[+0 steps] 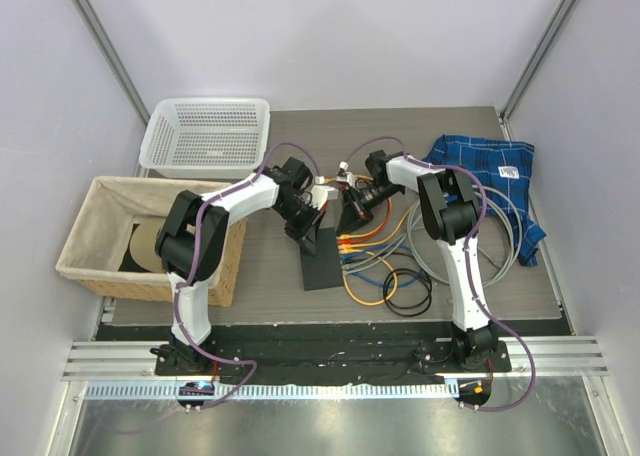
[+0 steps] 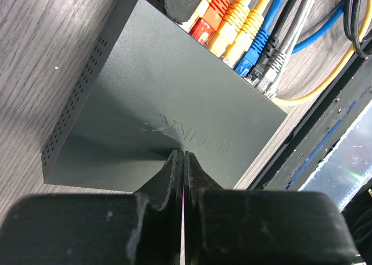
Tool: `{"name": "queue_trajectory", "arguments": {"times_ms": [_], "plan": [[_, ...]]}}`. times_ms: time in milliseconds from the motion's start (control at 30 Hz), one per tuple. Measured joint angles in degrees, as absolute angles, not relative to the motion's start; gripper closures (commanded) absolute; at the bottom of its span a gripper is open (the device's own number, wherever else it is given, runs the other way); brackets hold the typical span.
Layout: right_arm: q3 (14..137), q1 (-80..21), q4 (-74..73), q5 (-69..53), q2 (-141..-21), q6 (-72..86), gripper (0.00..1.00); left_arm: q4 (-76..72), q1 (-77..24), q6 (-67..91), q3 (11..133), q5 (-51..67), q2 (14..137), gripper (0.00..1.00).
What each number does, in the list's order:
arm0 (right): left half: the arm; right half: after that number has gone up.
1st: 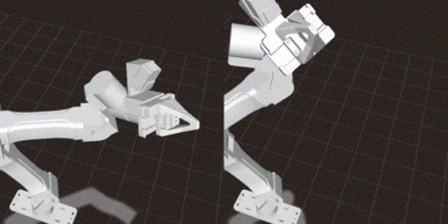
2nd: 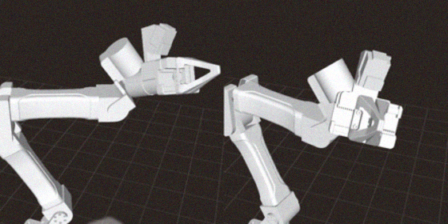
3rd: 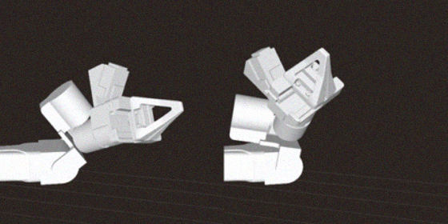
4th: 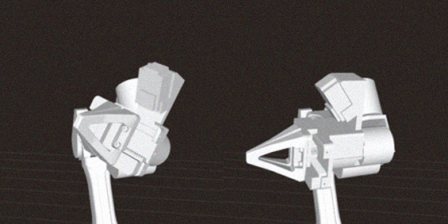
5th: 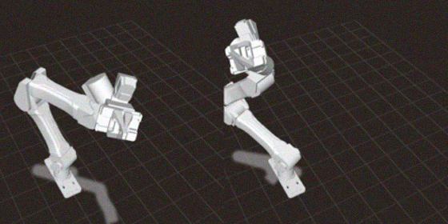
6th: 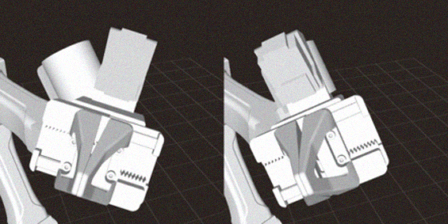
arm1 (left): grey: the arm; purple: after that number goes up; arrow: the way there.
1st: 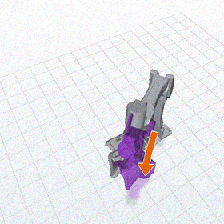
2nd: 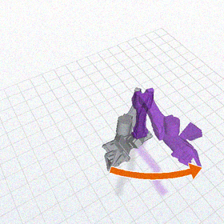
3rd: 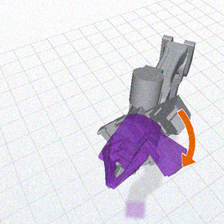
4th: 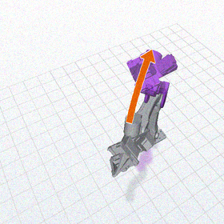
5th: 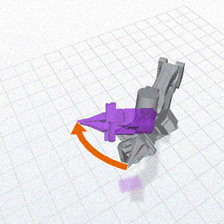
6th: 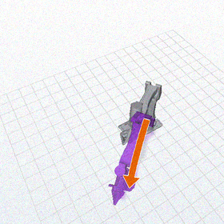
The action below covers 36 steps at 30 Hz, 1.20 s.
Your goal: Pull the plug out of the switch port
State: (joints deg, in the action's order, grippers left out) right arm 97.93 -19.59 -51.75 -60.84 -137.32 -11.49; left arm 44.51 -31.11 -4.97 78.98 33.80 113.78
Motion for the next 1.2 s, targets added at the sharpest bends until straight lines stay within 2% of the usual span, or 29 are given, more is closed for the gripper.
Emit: {"name": "queue_trajectory", "arguments": {"times_ms": [367, 767, 833, 867, 933, 1033, 1200], "plan": [[96.4, -19.6, -49.6, -60.4, -136.3, -11.8, 0.99, 45.0, -31.1, -5.0, 79.8, 33.7, 114.1, 1.0], [102.8, -20.5, -56.5, -57.1, -139.6, -15.6, 0.97, 47.0, -31.3, -5.0, 82.0, 33.5, 115.5, 1.0], [102.2, -20.5, -56.3, -57.5, -139.3, -16.4, 0.87, 47.4, -31.3, -5.0, 82.3, 33.5, 115.8, 1.0], [101.8, -20.5, -55.9, -57.6, -139.1, -16.7, 0.72, 47.5, -31.3, -5.0, 82.4, 33.5, 115.8, 1.0], [101.2, -20.4, -55.5, -58.3, -138.7, -17.2, 0.59, 47.6, -31.3, -5.0, 82.5, 33.5, 115.9, 1.0], [101.3, -19.3, -57.7, -60.9, -138.6, -18.0, 0.52, 47.9, -31.4, -5.3, 82.5, 33.6, 115.9, 1.0], [105.6, -17.5, -65.1, -64.8, -142.4, -20.8, 0.51, 47.9, -31.4, -5.5, 82.5, 33.7, 115.9, 1.0]]}}
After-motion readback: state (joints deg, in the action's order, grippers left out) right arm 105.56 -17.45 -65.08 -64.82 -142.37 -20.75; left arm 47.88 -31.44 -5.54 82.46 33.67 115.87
